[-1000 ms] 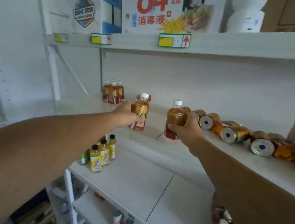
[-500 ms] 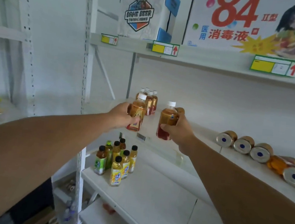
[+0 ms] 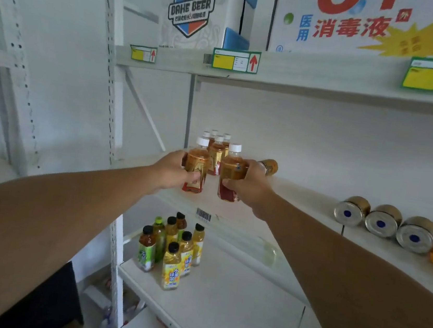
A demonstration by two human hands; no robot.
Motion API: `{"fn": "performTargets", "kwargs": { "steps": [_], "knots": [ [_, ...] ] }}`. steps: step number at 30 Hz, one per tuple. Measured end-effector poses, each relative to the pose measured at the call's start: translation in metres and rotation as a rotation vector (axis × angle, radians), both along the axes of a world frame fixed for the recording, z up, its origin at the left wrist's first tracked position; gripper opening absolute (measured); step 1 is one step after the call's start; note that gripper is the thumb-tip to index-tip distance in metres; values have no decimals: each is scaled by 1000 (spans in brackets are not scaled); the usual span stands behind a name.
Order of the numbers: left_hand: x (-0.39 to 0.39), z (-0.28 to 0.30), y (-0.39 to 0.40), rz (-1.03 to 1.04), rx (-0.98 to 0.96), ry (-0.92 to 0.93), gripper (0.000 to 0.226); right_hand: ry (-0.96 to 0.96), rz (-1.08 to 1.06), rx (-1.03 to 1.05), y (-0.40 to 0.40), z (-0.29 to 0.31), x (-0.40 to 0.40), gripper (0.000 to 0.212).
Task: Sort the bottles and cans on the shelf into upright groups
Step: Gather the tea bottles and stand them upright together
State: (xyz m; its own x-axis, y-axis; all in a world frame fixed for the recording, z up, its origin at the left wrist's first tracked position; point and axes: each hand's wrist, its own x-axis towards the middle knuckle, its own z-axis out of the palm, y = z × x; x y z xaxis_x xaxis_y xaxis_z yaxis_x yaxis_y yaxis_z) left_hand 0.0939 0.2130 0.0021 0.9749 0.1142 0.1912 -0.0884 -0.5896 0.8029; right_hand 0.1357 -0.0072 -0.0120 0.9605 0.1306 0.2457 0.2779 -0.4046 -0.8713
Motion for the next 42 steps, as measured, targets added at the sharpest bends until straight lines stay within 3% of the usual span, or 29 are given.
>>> {"fn": "performTargets", "kwargs": {
  "steps": [4, 9, 20, 27, 32, 42],
  "knots": [
    [14, 1, -1, 27, 60, 3, 27, -6, 31, 24, 1, -4, 22, 64],
    [29, -10, 5, 51, 122, 28, 45, 43, 66, 47, 16, -18, 43, 54],
    [104, -26, 66, -5, 48, -15, 46, 72, -39, 86, 81, -33, 82, 67],
    [145, -41, 83, -50, -46, -52, 51, 9, -55, 38, 109, -32, 102, 51],
    [168, -49, 78, -18, 10, -110, 37, -18, -156, -66, 113, -40, 117, 59],
    [189, -65, 67, -14, 7, -89, 44, -94, -302, -173, 119, -62, 137, 63]
  ]
}}
